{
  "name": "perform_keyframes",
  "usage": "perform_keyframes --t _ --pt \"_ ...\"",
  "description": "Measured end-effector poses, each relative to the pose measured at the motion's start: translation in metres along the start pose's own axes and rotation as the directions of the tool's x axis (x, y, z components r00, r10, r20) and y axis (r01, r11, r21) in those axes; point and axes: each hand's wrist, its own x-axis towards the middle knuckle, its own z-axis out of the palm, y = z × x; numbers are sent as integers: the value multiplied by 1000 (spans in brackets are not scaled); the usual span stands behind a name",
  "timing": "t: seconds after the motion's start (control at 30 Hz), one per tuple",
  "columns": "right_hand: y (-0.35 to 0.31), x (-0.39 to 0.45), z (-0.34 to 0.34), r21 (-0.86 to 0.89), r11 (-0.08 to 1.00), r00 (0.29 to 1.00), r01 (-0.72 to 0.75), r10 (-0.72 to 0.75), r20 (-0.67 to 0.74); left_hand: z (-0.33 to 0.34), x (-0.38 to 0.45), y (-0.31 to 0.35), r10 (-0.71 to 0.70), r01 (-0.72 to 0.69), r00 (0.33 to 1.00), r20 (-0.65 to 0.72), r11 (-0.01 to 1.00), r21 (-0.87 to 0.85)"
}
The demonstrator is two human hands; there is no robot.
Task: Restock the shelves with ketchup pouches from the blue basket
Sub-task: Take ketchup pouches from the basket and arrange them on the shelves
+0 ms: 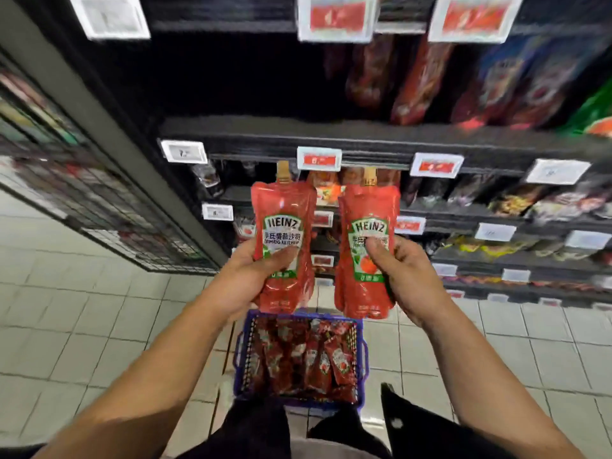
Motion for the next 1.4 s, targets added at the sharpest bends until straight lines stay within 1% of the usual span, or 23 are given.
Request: perform_keyframes --t 0.17,0.27,0.33,0.4,0.5,0.7,0.8,0.93,1.13,1.2,1.27,1.33,1.4 --pt "-72 -4 32 59 987 989 147 -145 -30 -12 -4 72 101 -103 995 20 990 98" --pt "-101 -6 55 87 976 980 198 -194 -54 -28 -4 104 172 -185 982 82 964 190" --pt "-114 -6 71 92 972 975 216 -209 -82 -38 -1 121 228 -249 967 114 944 219" --pt "-122 -6 86 116 970 973 215 -204 -106 -49 5 134 266 -289 955 130 933 216" --pt "-132 -6 104 120 967 970 224 -209 -125 -63 16 150 281 -307 947 155 935 176" --pt "-143 6 123 -1 956 950 292 -290 -118 -84 35 173 387 -413 906 173 899 149" --pt "-152 17 122 -43 941 937 335 -338 -87 -84 43 185 433 -457 886 165 876 158" --pt "-180 35 115 -133 917 925 375 -380 -10 -83 50 216 483 -500 866 129 838 221" --pt "-220 60 124 -188 887 905 422 -423 34 -97 67 301 568 -565 819 77 778 275" --pt "-227 67 129 -185 892 910 412 -413 34 -103 79 330 588 -572 808 42 764 300" --pt "-231 74 134 -163 905 919 394 -392 46 -110 93 350 607 -564 795 -3 740 366" --pt "-237 79 138 -127 916 925 380 -375 62 -116 109 362 623 -544 782 -28 703 457" --pt "-243 83 142 -95 924 929 370 -365 61 -121 123 365 620 -531 784 -42 703 472"
